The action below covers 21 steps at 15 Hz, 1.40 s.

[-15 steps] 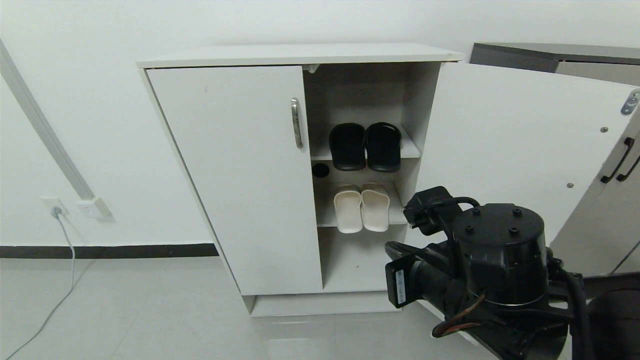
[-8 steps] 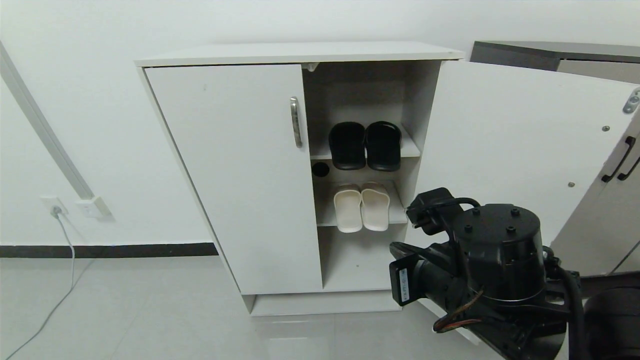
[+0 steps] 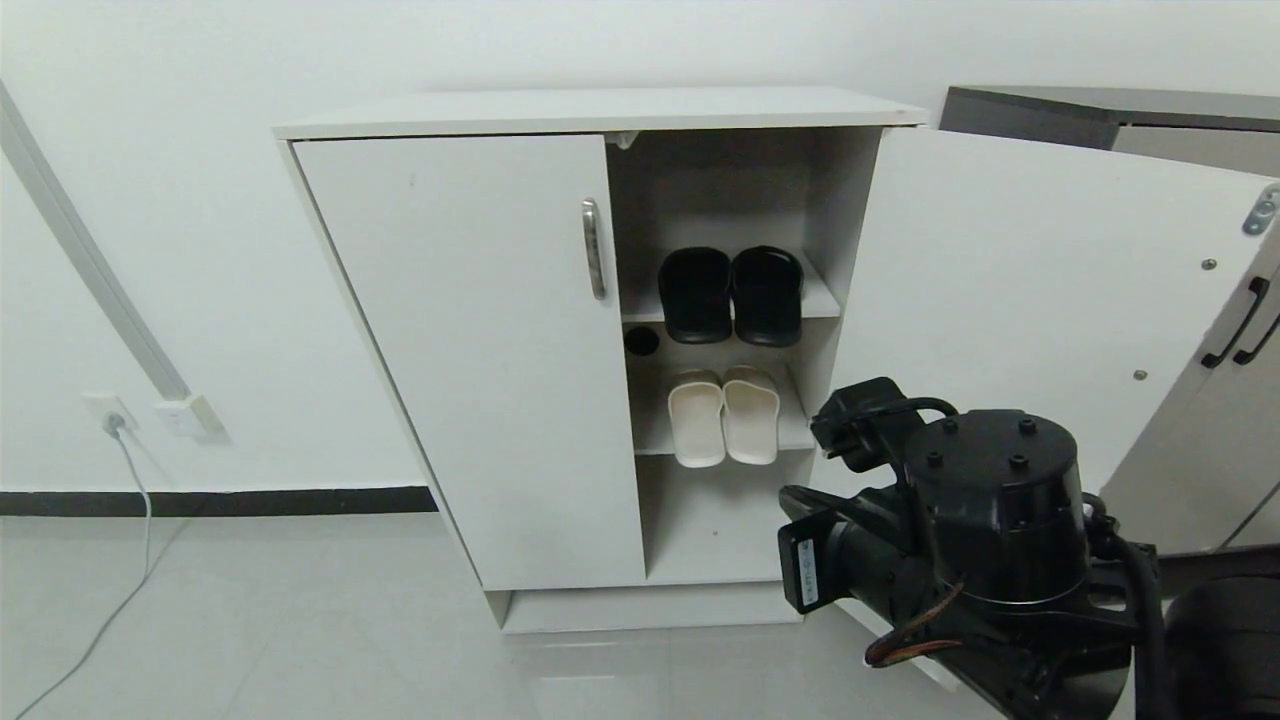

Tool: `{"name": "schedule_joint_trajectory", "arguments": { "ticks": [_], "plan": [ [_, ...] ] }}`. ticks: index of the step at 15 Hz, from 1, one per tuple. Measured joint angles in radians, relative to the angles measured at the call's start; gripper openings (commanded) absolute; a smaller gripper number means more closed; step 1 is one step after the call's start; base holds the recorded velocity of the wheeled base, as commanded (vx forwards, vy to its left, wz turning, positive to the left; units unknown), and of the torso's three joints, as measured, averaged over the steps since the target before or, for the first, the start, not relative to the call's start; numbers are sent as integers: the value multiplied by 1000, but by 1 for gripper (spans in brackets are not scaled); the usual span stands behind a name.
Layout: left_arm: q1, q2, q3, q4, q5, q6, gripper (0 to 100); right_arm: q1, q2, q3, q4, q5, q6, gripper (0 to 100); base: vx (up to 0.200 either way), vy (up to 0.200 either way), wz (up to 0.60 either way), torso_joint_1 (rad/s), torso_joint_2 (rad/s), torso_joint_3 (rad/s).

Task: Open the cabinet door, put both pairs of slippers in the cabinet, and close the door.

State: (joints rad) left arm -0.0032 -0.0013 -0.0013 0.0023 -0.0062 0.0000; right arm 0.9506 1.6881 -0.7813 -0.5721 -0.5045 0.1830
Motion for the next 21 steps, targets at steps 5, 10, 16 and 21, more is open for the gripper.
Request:
{"name": "schedule_joint_trajectory", "arguments": {
  "ticks": [5, 10, 16, 21],
  "plan": [
    [0, 0, -1, -2, 0, 0, 0, 4, 2, -1, -2, 0, -1, 0, 0, 0, 0, 33, -393, -365],
    [0, 0, 0, -1, 0, -1, 0, 1, 2, 0, 2, 0, -1, 0, 0, 0, 0, 121, -471, -350],
    [0, 0, 0, -1, 1, -1, 0, 0, 2, 2, 2, 0, -1, 0, 0, 0, 0, 158, -482, -325],
    [0, 0, 0, -1, 1, -1, 0, 0, 2, 2, 2, 0, -1, 0, 0, 0, 0, 197, -504, -315]
  ]
}}
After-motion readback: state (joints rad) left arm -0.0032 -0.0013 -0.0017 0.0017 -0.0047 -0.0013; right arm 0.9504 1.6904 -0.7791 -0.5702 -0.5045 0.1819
